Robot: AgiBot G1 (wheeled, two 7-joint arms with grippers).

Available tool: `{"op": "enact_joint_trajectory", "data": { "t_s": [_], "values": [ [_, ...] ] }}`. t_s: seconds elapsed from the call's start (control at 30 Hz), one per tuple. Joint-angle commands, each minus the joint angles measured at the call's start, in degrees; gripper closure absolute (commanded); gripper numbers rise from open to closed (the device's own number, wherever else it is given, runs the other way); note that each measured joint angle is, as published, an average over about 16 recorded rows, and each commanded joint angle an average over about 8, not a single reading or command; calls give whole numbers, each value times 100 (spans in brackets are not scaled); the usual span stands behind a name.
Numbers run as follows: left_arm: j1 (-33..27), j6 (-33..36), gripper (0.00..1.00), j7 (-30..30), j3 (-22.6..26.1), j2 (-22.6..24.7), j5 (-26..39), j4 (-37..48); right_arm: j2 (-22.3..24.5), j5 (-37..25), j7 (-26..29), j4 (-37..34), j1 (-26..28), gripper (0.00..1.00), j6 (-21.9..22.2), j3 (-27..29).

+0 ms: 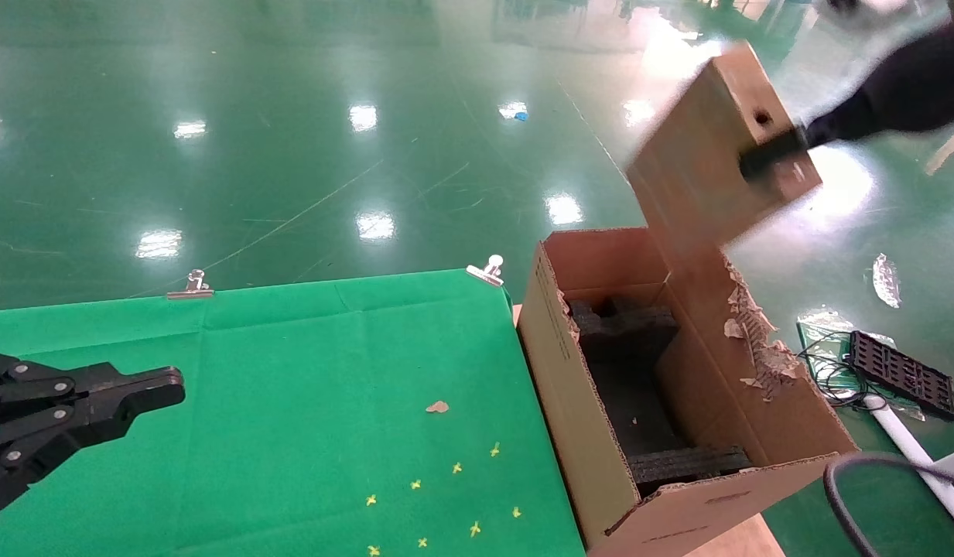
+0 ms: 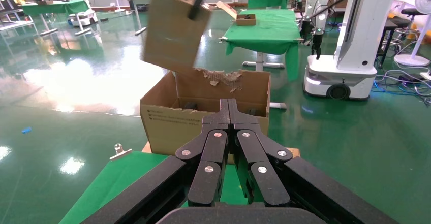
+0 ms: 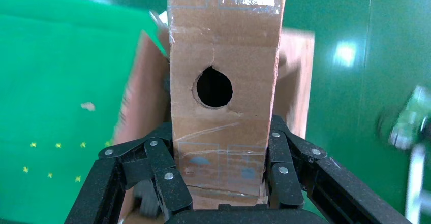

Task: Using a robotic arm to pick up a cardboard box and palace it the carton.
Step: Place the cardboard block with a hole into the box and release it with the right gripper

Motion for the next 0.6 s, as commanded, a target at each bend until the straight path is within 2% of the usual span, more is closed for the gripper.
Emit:
{"op": "enact_joint_trajectory", "data": {
  "t_s": [0.03,0.2,0.23,0.6],
  "values": [
    [0,0,73,0,1,0,0,0,99,-43,121,-189,-113,100,-101,-56],
    [-1,-1,11,1,2,-1,-2,0,227,-59,393,-498,-662,100,-155,-120],
    [-1,-1,1,1,3,-1,-2,0,240,-61,433,-546,-778,100,-144,-128],
    [-1,-3,0,3,7,-3,-5,0,216,-117,502,-858,-1815,100,243,-198]
  ]
}}
